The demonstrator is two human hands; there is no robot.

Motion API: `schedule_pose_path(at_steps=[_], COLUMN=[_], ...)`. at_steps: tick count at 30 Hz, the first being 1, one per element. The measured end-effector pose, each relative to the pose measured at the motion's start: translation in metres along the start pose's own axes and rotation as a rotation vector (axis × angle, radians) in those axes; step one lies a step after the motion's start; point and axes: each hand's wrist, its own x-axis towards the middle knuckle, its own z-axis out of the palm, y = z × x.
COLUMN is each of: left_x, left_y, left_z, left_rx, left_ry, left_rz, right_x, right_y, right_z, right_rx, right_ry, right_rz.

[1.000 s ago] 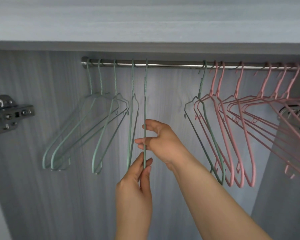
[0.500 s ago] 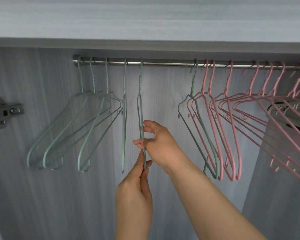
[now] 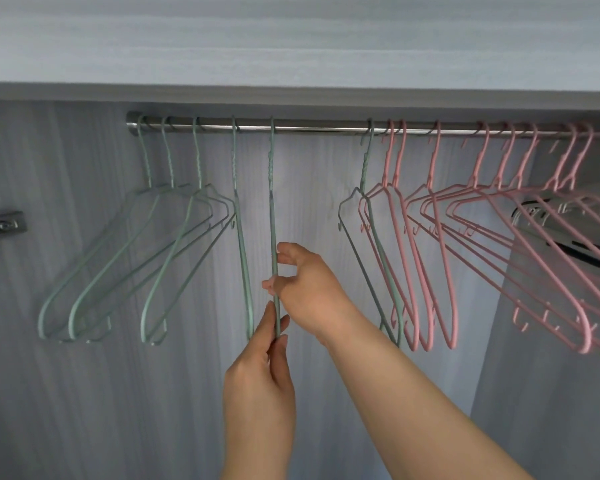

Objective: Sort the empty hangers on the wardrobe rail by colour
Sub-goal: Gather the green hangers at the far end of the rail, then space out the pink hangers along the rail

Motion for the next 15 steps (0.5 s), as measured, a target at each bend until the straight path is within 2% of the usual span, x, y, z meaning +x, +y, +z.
schedule_pose_path(at_steps=[2, 5, 7, 9, 12, 15], left_x=[-0.005, -0.019, -0.032, -0.043, -0.046, -0.029], left_y=[0.0, 0.001, 0.003, 0.013, 0.034, 0.054], left_z=[-0.001, -0.007, -0.012, -0.01, 0.006, 0.024], left_rx=[0.008, 0.069, 0.047, -0.013, -0.152, -0.307], left_ry=[0.062, 0.172, 0.206, 0.197, 0.061, -0.268], left_rz=[0.023, 0.158, 0.291, 0.381, 0.365, 0.08], right_x=[-0.012, -0.035, -0.039, -0.032, -0.018, -0.007], right_y=[-0.008, -0.029, -0.037, -0.037, -0.027, -0.014], right_z=[-0.01, -0.048, -0.079, -0.101, -0.109, -0.107], right_rx=[-0.216, -0.511, -0.642, -0.758, -0.879, -0.909], right_ry=[0.044, 0.217, 0.292, 0.278, 0.152, 0.098], right_rz=[-0.078, -0.215, -0.167, -0.021, 0.179, 0.247])
